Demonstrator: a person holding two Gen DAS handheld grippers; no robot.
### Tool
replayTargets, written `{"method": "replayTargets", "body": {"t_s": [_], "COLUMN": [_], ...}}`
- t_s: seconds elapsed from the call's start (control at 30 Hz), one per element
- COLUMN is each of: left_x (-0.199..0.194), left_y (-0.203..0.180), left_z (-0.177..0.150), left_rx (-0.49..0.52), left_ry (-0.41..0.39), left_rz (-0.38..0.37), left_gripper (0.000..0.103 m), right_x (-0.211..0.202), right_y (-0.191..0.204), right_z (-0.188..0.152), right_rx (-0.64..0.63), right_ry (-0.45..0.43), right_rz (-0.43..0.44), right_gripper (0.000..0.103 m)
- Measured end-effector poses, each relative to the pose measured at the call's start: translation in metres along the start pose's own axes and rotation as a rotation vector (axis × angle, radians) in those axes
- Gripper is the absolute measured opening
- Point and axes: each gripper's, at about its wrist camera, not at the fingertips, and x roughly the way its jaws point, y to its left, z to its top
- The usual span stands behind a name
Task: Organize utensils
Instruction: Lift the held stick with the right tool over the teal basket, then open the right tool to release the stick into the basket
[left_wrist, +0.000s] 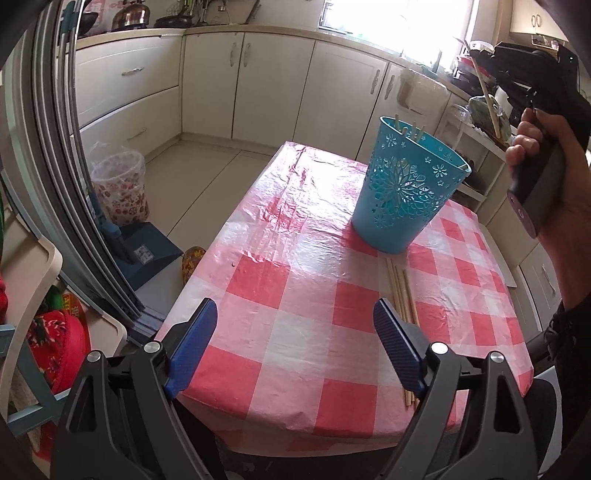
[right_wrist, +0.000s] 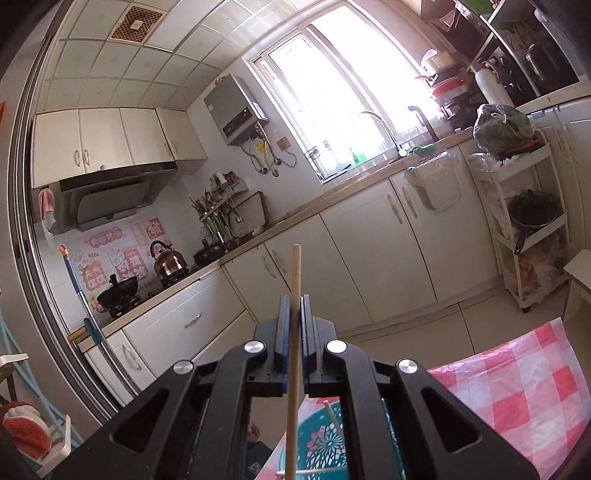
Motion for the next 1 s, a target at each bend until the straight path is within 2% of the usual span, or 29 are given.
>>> {"method": "replayTargets", "body": {"t_s": [0.2, 0.5, 0.8, 0.9, 0.97, 1.0], "left_x": [0.019, 0.032, 0.009, -0.004, -0.013, -0.018], "left_y": [0.01, 0.006, 0.0, -0.007, -0.011, -0.012], "left_z": [0.001, -0.001, 0.003, 0.004, 0.005, 0.004], "left_rx": [-0.045, -0.037, -0.023, -0.005, 0.011, 0.017], "left_ry": [0.038, 0.067, 0.03, 0.009, -0.008, -0.015], "left_rz": [-0.001, -0.013, -0.012, -0.003, 0.006, 0.011], "left_gripper": [0.082, 0.082, 0.082, 0.083, 0.083, 0.085], "right_x": [0.034, 0.04, 0.005, -0.02, -0.04, -0.05], "right_y": [-0.017, -0.014, -0.004, -0.002, -0.001, -0.001], "right_z": [-0.018, -0.041, -0.061, -0.058, -0.06, -0.062], "right_rx": [-0.043, -0.133, -0.226, -0.21, -0.198, -0.192], "right_ry": [0.059, 0.108, 0.182, 0.189, 0.197, 0.202], "right_rz": [-0.061, -0.089, -0.081, -0.075, -0.083, -0.087], "right_gripper": [0.006, 0.006, 0.009, 0.019, 0.037, 0.038]}}
